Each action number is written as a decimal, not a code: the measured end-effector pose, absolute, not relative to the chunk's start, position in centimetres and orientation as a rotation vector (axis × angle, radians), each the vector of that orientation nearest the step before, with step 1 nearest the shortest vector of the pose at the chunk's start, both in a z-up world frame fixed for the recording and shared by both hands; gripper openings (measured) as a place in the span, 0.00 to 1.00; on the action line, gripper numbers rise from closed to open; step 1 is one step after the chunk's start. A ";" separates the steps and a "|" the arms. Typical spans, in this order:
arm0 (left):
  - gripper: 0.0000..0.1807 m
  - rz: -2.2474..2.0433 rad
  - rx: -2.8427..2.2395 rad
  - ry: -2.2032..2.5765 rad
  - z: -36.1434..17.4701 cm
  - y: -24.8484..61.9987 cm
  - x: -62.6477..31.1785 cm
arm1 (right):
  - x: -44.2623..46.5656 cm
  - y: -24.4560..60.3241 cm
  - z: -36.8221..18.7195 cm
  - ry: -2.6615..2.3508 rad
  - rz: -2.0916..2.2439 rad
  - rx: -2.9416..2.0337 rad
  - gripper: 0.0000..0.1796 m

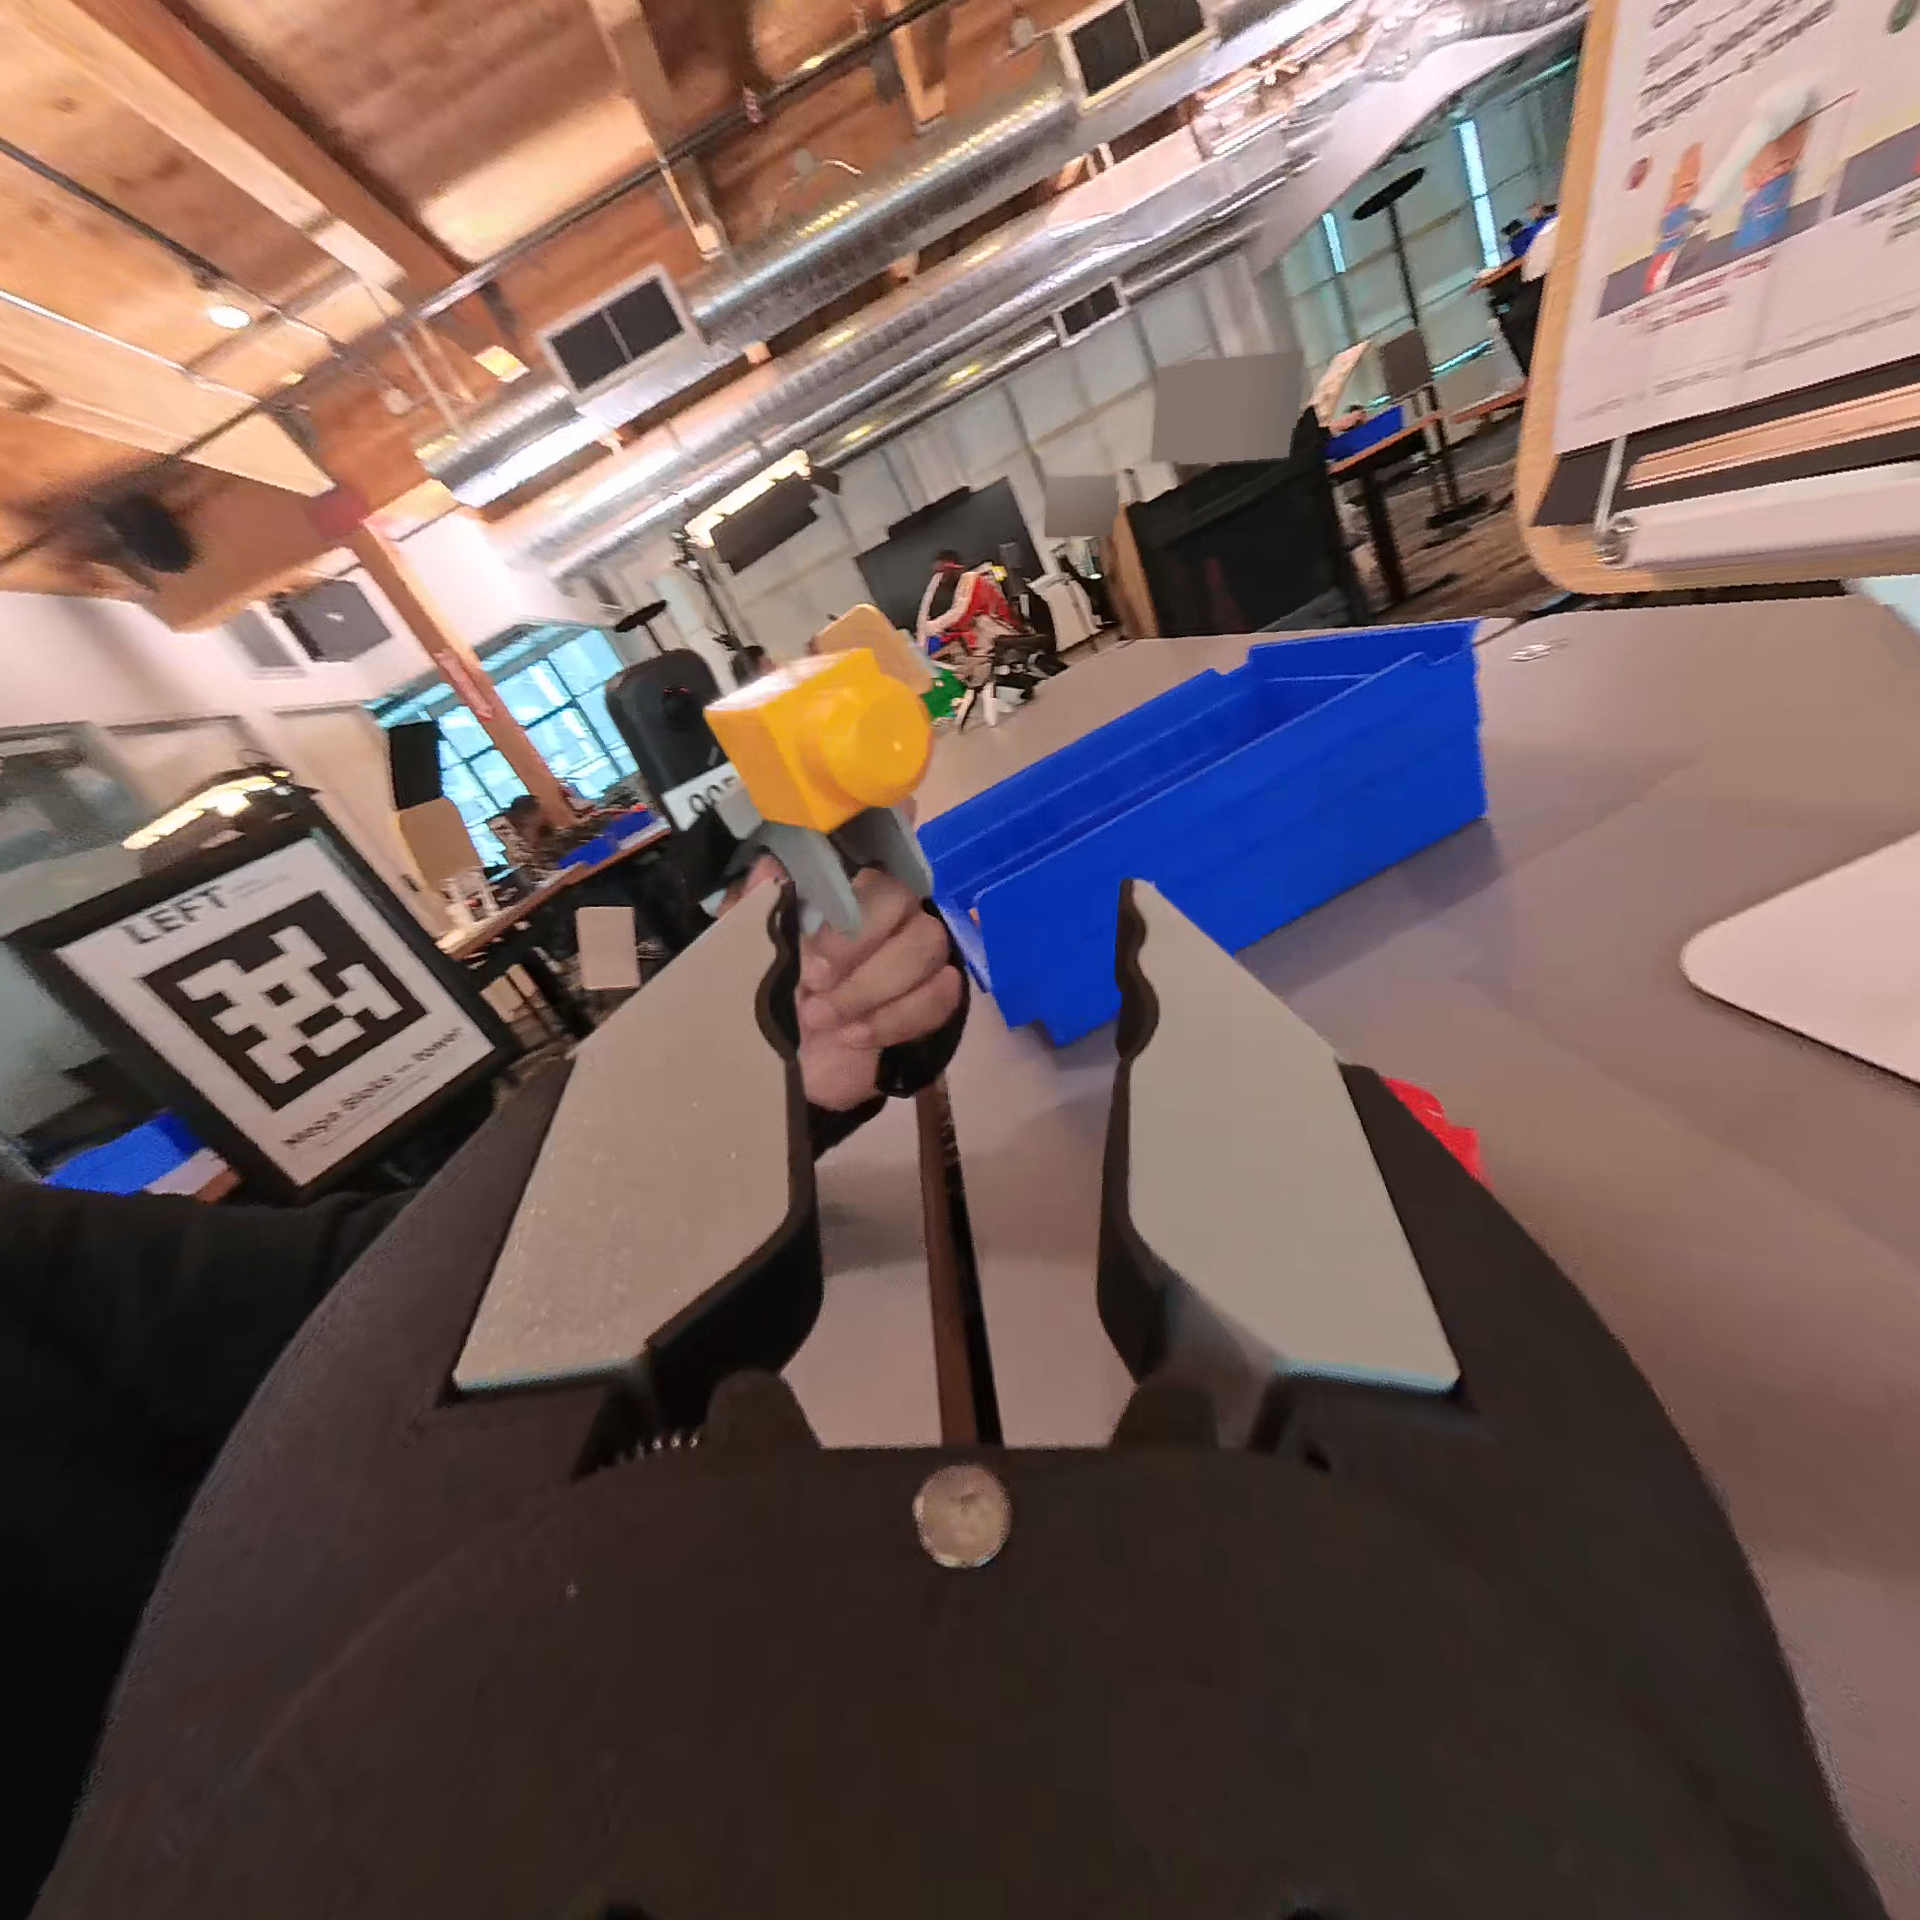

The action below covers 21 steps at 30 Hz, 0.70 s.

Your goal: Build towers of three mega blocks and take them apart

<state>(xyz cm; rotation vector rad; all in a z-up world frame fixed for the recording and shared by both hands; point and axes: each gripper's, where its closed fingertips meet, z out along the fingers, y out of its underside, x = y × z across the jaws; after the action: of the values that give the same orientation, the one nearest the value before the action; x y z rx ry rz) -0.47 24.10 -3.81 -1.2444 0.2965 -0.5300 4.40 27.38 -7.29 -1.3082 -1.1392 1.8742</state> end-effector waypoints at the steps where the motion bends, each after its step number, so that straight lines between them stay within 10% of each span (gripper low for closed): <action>1: 0.00 -0.532 -1.247 0.313 -4.0 24.1 -0.2 | 4.4 27.0 -7.1 -1.150 1.904 -1.293 0.33; 21: 0.00 -0.413 -1.337 0.536 -7.4 24.7 4.1 | 3.8 22.8 -7.9 -1.270 2.291 -1.397 0.28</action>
<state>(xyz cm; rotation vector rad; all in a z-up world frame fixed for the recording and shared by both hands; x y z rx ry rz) 4.13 24.74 -7.44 -1.3373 0.5361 -0.4129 3.82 22.78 -7.94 -1.3968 -1.2702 2.2908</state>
